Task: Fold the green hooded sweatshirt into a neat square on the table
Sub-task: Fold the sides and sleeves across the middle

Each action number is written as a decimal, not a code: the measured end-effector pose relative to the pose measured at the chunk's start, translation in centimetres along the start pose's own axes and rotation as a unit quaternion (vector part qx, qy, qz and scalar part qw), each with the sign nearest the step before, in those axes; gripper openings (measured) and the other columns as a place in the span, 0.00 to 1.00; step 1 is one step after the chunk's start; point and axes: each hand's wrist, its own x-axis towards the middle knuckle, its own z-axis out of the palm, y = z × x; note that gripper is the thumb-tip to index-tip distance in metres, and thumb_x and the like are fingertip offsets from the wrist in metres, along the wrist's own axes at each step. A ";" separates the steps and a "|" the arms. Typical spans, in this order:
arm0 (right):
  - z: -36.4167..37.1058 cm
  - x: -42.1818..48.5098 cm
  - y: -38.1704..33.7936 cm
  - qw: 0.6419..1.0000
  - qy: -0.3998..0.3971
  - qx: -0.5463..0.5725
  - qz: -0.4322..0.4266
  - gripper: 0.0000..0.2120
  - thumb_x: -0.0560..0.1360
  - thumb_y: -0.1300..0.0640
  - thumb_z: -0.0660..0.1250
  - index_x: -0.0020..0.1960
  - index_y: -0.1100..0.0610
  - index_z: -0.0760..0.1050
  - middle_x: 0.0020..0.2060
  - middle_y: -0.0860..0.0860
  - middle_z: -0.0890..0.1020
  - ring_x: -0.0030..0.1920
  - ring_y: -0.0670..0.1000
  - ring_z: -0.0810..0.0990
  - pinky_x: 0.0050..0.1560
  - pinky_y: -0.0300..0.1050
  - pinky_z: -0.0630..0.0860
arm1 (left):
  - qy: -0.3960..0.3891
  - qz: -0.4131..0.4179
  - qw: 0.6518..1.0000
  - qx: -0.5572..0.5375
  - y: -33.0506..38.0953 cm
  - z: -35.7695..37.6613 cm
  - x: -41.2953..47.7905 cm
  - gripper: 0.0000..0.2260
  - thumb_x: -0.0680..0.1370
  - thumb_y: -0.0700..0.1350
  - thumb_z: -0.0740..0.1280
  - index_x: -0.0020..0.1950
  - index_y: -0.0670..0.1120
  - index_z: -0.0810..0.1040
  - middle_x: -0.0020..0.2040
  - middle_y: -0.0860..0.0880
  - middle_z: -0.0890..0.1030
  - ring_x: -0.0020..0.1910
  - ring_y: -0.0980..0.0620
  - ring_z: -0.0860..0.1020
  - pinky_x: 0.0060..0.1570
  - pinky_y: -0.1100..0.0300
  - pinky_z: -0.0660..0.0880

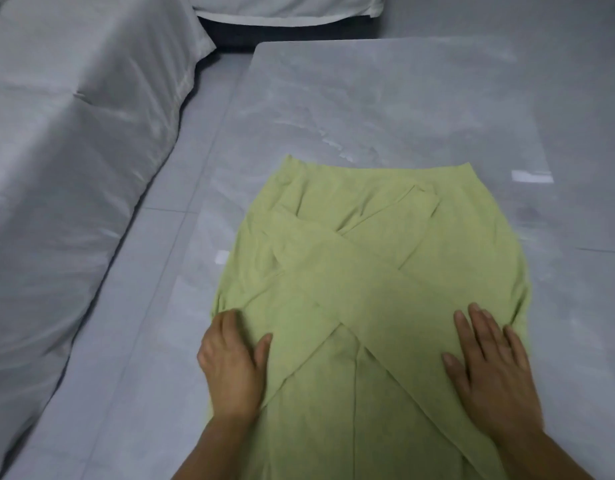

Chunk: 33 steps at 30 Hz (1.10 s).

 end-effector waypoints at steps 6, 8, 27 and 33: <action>0.4 -0.8 0.3 0.967 0.157 0.109 0.169 0.30 0.72 0.43 0.50 0.62 0.65 0.69 0.62 0.66 0.72 0.62 0.64 0.68 0.63 0.57 0.62 | -0.022 -0.226 0.970 -0.086 -2.3 -2.1 0.8 0.12 0.74 0.50 0.66 0.49 0.42 0.72 0.44 0.44 0.77 0.46 0.41 0.75 0.45 0.50 0.73; 0.3 -1.6 0.2 0.938 0.188 0.110 0.269 0.30 0.69 0.42 0.52 0.58 0.66 0.69 0.56 0.69 0.72 0.57 0.67 0.69 0.58 0.60 0.64 | -0.026 -0.228 0.967 -0.114 -2.2 -1.9 1.2 0.09 0.76 0.49 0.64 0.44 0.43 0.71 0.38 0.47 0.75 0.41 0.43 0.74 0.39 0.55 0.70; 0.9 -2.1 -7.5 0.994 0.066 0.064 0.051 0.32 0.78 0.39 0.38 0.69 0.56 0.66 0.70 0.61 0.66 0.70 0.58 0.59 0.70 0.51 0.48 | -0.081 -0.150 0.985 0.021 -4.1 -3.5 -2.4 0.09 0.80 0.52 0.54 0.49 0.46 0.64 0.30 0.53 0.69 0.31 0.46 0.69 0.36 0.55 0.66; 0.4 -2.6 -5.1 0.996 0.029 0.078 0.018 0.30 0.77 0.38 0.39 0.71 0.51 0.61 0.73 0.56 0.62 0.73 0.54 0.55 0.71 0.42 0.40 | -0.030 -0.043 0.998 0.042 -4.4 -3.7 -1.9 0.15 0.77 0.49 0.58 0.59 0.41 0.67 0.46 0.40 0.79 0.45 0.38 0.77 0.43 0.49 0.72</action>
